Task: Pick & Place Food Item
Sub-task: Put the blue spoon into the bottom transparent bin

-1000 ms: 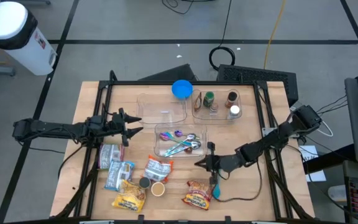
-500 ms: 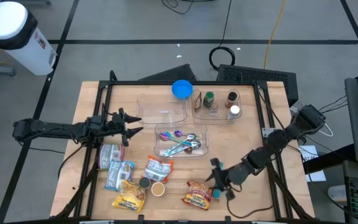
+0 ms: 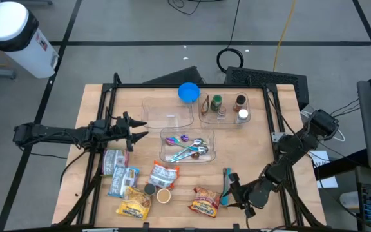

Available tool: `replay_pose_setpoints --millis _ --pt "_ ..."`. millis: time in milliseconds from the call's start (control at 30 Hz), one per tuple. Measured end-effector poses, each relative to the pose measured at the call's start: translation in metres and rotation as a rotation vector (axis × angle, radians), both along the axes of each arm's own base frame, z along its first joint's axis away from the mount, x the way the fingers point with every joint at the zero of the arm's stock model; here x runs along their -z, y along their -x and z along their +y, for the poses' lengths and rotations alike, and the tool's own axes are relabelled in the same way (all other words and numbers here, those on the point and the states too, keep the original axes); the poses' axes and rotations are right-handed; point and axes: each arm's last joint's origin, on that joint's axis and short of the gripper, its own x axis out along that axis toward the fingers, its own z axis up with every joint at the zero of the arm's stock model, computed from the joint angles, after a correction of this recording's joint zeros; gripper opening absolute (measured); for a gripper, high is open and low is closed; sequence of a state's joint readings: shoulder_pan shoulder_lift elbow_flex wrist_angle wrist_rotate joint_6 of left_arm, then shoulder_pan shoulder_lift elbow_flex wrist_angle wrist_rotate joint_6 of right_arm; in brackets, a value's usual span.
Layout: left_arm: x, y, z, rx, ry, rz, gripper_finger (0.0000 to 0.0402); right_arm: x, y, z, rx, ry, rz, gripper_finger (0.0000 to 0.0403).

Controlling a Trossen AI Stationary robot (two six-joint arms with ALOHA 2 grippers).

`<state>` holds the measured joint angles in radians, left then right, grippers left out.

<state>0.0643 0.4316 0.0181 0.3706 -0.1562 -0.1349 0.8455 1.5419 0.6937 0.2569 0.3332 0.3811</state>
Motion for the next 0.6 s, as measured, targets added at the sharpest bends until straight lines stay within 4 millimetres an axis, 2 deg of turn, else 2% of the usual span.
replay_pose_setpoints --millis 267,600 --pt "0.000 0.000 0.000 0.000 0.000 0.000 0.0241 0.029 -0.004 0.009 -0.008 0.001 0.056 0.0165" --pt "0.000 0.000 0.000 0.000 0.000 0.000 0.0241 0.040 -0.002 0.005 0.018 0.057 0.123 0.0114"
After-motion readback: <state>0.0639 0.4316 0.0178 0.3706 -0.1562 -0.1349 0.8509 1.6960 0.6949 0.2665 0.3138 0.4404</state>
